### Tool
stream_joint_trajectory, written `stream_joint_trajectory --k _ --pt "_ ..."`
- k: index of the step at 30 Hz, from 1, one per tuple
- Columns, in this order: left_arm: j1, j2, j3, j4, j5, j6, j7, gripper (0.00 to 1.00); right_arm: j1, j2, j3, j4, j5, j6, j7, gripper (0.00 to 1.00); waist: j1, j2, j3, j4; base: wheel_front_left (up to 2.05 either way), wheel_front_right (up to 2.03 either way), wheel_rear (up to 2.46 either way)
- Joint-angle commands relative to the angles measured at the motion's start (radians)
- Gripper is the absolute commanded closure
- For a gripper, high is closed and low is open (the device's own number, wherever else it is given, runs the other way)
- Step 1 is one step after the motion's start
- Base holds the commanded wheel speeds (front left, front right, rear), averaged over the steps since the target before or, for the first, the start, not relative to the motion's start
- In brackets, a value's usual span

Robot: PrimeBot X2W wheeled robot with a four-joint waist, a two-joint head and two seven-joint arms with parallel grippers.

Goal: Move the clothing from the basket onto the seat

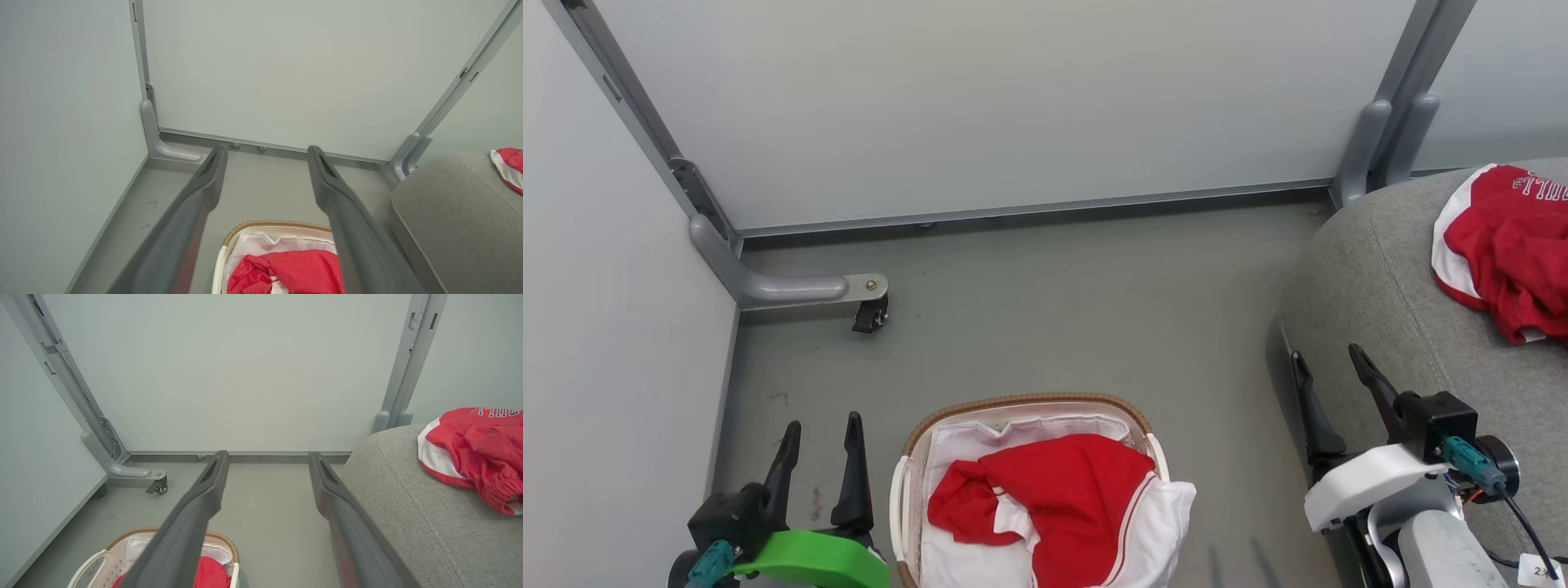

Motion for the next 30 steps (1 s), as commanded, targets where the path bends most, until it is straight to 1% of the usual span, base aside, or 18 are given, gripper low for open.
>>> stream_joint_trajectory --k 1,18,24,30 --pt "0.014 0.001 -0.001 0.001 0.008 0.001 0.000 0.00 0.015 -0.004 0.000 0.001 0.004 -0.001 0.000 0.00 0.0001 0.0000 0.001 0.000 0.00 0.00 0.00" --pt "-0.011 0.001 -0.011 0.003 0.023 -0.004 0.000 0.00 -0.004 -0.004 -0.006 -0.010 -0.001 -0.001 0.000 0.00 0.0001 0.0000 0.021 -0.009 0.00 0.00 0.00" --pt "-0.067 0.001 -0.033 0.021 0.051 -0.009 0.000 0.00 -0.037 -0.004 -0.008 -0.025 -0.015 -0.001 0.000 0.00 0.0001 0.0000 0.069 -0.026 0.00 0.00 0.00" --pt "-0.181 0.004 -0.073 0.082 0.089 -0.017 0.000 0.00 -0.089 -0.004 -0.020 -0.050 -0.034 -0.001 0.000 0.00 0.0001 0.0000 0.161 -0.055 0.00 0.00 0.00"
